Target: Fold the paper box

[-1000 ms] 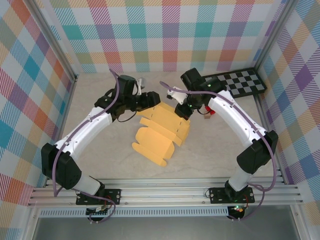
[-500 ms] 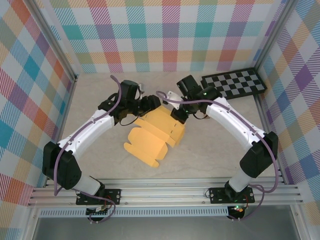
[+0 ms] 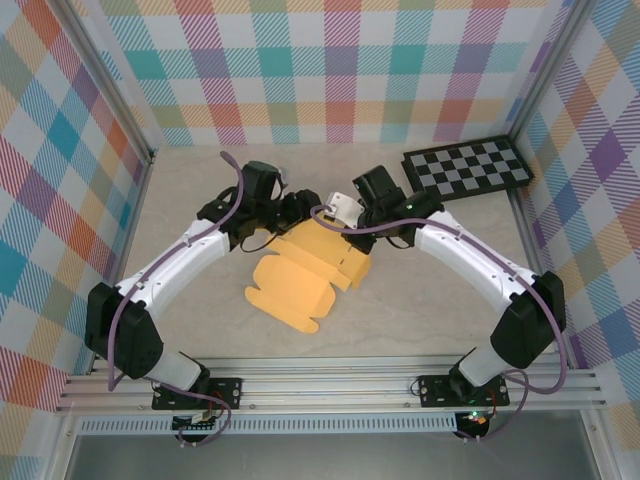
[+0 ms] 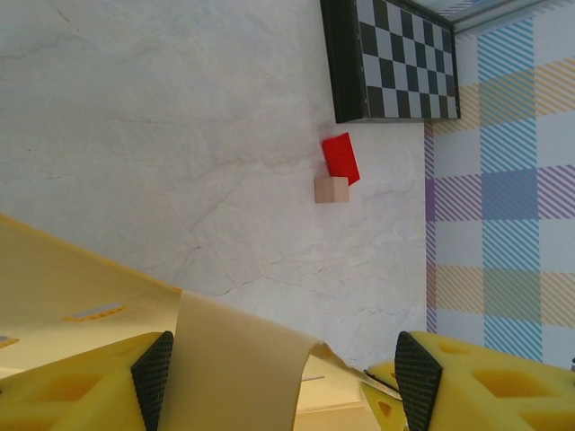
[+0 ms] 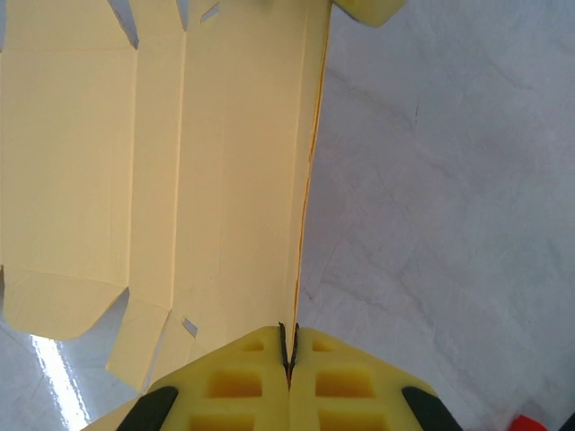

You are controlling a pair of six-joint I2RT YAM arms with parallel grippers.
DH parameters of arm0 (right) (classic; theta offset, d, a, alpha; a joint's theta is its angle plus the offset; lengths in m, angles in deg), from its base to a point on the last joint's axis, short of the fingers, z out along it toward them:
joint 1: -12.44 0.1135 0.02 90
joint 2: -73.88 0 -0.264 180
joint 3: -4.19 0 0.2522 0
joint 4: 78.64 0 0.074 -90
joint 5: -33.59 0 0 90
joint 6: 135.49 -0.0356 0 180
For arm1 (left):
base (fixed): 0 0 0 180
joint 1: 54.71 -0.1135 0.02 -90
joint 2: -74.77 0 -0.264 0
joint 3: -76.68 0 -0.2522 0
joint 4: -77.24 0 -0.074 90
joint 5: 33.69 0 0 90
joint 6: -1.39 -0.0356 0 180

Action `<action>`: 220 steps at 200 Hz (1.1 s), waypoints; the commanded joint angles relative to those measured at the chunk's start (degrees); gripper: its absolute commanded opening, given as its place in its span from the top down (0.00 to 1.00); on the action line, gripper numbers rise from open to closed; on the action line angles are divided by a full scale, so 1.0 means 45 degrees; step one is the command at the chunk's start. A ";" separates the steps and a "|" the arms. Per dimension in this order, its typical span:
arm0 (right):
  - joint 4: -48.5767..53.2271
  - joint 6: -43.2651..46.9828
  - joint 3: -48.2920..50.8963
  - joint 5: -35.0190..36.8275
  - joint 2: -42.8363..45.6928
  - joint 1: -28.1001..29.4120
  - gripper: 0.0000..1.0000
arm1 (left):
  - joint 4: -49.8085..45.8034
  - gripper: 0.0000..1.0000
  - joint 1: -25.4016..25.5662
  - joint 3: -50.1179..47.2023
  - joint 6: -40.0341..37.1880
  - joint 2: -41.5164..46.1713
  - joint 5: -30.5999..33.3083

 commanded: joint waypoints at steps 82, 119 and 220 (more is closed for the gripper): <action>-0.0592 0.1237 0.0512 0.1234 0.0480 0.0172 1.00 | -0.3598 0.30 -0.0148 0.0121 -0.2065 0.2447 0.1477; -0.0696 0.1219 0.0537 0.1082 0.0573 0.0197 1.00 | -0.2501 0.30 -0.0375 -0.0050 -0.1637 0.2554 0.0900; -0.2277 0.3034 0.1598 0.2771 -0.0145 0.0205 1.00 | -0.1130 0.46 -0.0990 -0.3078 -0.4447 0.2635 0.0939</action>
